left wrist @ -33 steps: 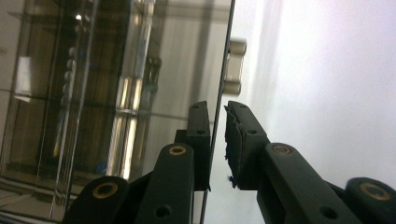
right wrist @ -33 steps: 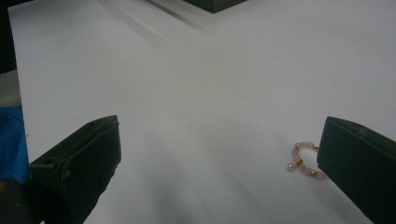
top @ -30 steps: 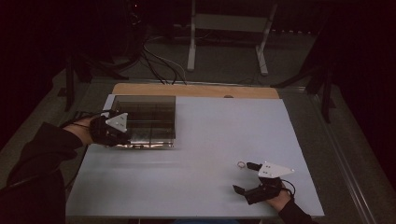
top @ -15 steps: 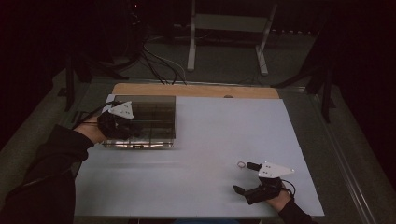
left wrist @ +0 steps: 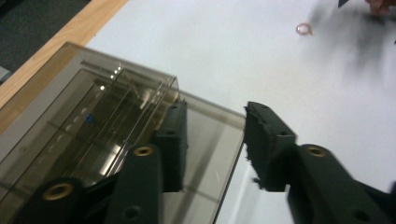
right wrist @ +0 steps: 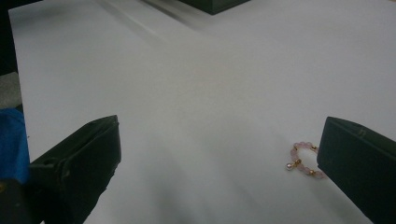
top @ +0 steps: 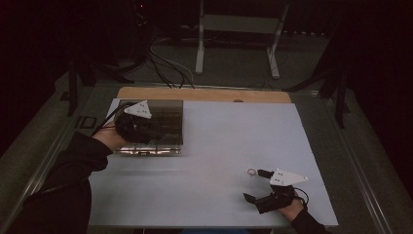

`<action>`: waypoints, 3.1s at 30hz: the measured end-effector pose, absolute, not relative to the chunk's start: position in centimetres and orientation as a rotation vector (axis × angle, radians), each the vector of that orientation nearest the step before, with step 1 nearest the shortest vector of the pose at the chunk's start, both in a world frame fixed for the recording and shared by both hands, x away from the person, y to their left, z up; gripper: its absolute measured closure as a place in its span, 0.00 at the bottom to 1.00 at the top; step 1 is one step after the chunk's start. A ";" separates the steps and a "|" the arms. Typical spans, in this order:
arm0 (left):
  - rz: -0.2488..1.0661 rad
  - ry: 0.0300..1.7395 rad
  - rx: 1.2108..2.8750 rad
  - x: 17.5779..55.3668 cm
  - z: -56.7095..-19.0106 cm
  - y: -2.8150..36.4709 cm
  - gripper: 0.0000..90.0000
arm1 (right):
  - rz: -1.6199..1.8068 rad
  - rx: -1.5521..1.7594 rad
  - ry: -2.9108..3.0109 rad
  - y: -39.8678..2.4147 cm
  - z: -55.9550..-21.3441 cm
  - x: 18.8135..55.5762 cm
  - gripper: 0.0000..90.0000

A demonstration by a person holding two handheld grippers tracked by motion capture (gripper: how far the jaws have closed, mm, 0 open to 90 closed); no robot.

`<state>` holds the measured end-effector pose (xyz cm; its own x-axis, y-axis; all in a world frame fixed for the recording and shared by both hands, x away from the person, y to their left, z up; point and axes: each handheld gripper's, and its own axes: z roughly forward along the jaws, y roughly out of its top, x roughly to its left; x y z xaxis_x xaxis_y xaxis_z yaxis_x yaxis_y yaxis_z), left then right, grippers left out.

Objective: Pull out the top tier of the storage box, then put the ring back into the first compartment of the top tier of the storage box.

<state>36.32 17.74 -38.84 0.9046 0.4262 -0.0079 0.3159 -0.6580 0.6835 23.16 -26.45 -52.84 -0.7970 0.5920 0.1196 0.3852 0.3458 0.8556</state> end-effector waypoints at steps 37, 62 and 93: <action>0.185 0.519 2.152 35.5 -37.8 7.0 0.05 | 1.440 0.874 2.385 -26.6 -52.6 23.1 0.00; 0.148 0.434 2.123 34.7 -41.3 1.1 0.05 | 1.463 0.879 2.363 -27.0 -52.3 22.9 0.00; 0.049 0.419 2.223 34.6 -49.3 -3.6 0.05 | 1.494 0.848 2.332 -27.0 -51.9 22.5 0.00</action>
